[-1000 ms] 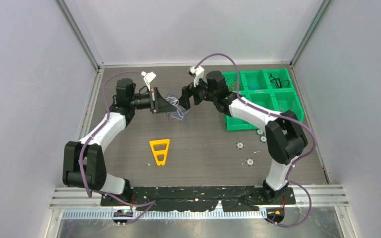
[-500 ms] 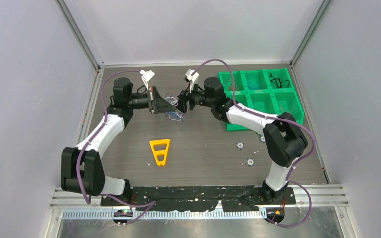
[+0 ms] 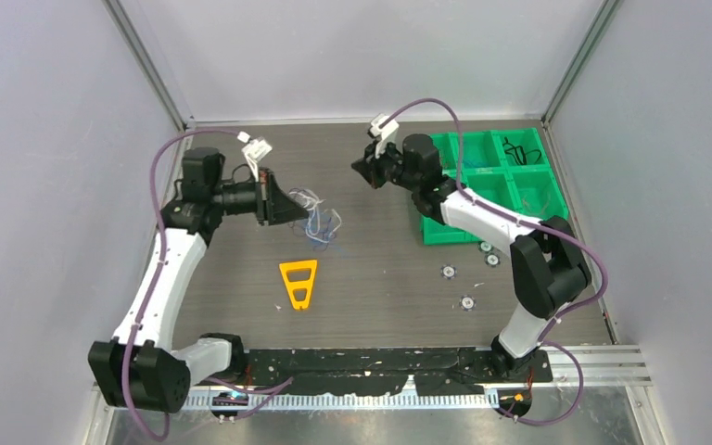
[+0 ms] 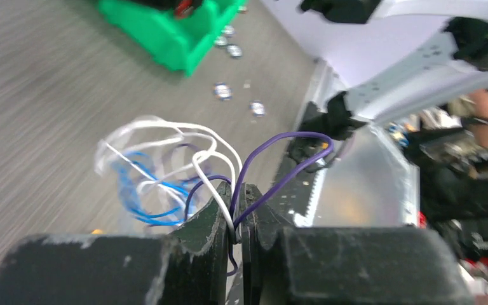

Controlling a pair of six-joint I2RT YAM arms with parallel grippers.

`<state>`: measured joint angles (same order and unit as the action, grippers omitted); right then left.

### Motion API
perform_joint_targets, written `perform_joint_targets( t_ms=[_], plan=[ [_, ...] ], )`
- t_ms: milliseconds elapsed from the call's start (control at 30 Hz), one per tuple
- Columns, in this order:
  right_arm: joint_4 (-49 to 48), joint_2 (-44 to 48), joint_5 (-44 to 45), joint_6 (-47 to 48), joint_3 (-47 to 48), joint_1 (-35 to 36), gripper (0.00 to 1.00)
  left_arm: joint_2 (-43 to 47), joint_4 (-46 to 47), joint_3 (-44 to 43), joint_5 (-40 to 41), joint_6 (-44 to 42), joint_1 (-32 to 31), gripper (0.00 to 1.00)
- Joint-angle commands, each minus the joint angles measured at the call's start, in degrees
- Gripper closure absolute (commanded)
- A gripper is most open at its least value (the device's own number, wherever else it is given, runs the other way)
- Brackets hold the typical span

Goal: Untangle the cables

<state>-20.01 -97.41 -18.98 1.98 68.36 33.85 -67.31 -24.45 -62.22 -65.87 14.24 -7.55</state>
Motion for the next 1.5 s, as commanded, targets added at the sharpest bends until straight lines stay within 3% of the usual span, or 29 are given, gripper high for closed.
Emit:
perform_joint_targets(
  t_ms=[0, 133, 233, 300, 333, 400, 533, 833, 1000, 1167, 1467],
  plan=[
    [4.8, 2.8, 3.6, 0.6, 3.4, -4.6, 0.95, 3.0, -17.6, -1.1, 9.2, -13.3, 8.3, 0.91],
    [7.2, 3.5, 2.5, -0.3, 4.9, -8.3, 0.95, 3.3, -17.9, 0.4, 15.9, -15.7, 16.9, 1.00],
    [9.2, 3.4, -5.1, -1.7, 6.6, -9.2, 0.94, 1.5, -17.8, 0.3, 9.1, -17.3, 17.8, 1.00],
    [12.3, 2.7, -12.8, -4.7, 8.8, -9.0, 0.72, 0.5, -15.0, 0.6, 3.6, -12.8, 17.3, 1.00],
    [13.0, 2.5, -14.8, -5.7, 9.5, -8.4, 0.54, 0.5, -12.2, 1.3, 2.3, -10.5, 17.0, 1.00],
    [13.1, 3.0, -18.3, -7.1, 9.2, -6.6, 0.36, 1.4, -9.0, 2.3, 0.9, -7.7, 16.4, 1.00],
    [10.1, 5.6, -20.5, -6.3, 6.8, -1.9, 0.26, 3.2, 0.3, 4.1, -2.5, 0.8, 16.0, 1.00],
    [3.4, 10.8, -21.8, 1.7, 5.1, 7.9, 0.19, 4.2, 2.2, 2.2, -6.9, 4.3, 8.2, 1.00],
    [4.3, 13.3, -22.8, 13.8, 3.6, 10.5, 0.21, 4.2, 2.4, 1.3, -7.3, 4.8, 3.5, 1.00],
    [7.5, 15.1, -22.9, 24.1, 1.4, 12.4, 0.27, 3.8, 3.2, 0.4, -7.6, 5.9, 1.9, 1.00],
    [10.4, 16.4, -22.4, 25.2, -0.7, 12.4, 0.48, 5.2, 3.4, 0.4, -7.7, 4.4, 0.1, 1.00]
  ],
)
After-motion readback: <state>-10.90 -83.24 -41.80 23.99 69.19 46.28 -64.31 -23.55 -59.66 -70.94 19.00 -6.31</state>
